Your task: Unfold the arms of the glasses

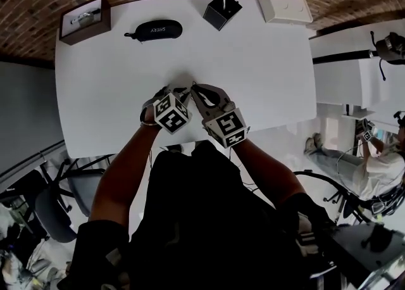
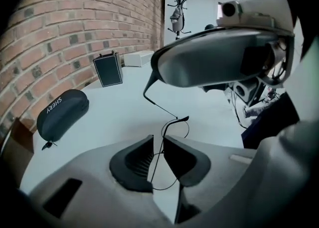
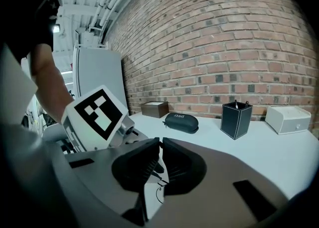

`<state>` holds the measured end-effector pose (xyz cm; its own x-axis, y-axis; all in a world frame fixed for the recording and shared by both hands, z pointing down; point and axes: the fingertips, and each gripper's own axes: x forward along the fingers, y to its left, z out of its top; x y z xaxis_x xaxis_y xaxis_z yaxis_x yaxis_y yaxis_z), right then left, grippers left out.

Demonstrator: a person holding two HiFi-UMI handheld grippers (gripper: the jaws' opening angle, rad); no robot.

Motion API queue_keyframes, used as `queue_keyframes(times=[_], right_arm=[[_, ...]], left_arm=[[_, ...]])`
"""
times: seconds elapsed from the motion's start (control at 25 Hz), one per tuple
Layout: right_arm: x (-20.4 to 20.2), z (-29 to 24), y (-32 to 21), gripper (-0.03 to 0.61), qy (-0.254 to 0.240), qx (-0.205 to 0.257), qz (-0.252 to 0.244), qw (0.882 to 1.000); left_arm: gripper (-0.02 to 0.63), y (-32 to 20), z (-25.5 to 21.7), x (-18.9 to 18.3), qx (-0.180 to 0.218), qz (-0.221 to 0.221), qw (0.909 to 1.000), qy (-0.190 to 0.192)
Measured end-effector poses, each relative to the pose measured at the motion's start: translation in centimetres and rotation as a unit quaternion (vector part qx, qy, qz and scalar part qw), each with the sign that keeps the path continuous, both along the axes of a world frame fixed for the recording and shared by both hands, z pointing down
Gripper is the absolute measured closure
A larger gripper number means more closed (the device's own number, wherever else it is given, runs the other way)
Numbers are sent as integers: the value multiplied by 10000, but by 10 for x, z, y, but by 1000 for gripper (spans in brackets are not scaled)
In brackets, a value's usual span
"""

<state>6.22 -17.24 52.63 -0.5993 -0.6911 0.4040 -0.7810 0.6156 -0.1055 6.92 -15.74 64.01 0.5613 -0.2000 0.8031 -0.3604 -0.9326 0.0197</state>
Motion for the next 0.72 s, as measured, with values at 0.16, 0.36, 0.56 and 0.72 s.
queue_keyframes(times=[0.16, 0.36, 0.56, 0.72], right_arm=[[5, -1, 1, 555, -82, -22, 68, 9999], [14, -3, 0, 555, -210, -65, 223, 9995], [18, -4, 3, 555, -242, -87, 274, 9993], [22, -4, 5, 555, -246, -103, 335, 9991]], left_arm=[[555, -4, 2, 8, -74, 262, 9996, -31], [555, 1, 15, 12, -199, 618, 9975, -275], [581, 1, 16, 18, -106, 736, 9967, -330], [598, 2, 12, 18, -58, 706, 9973, -190]])
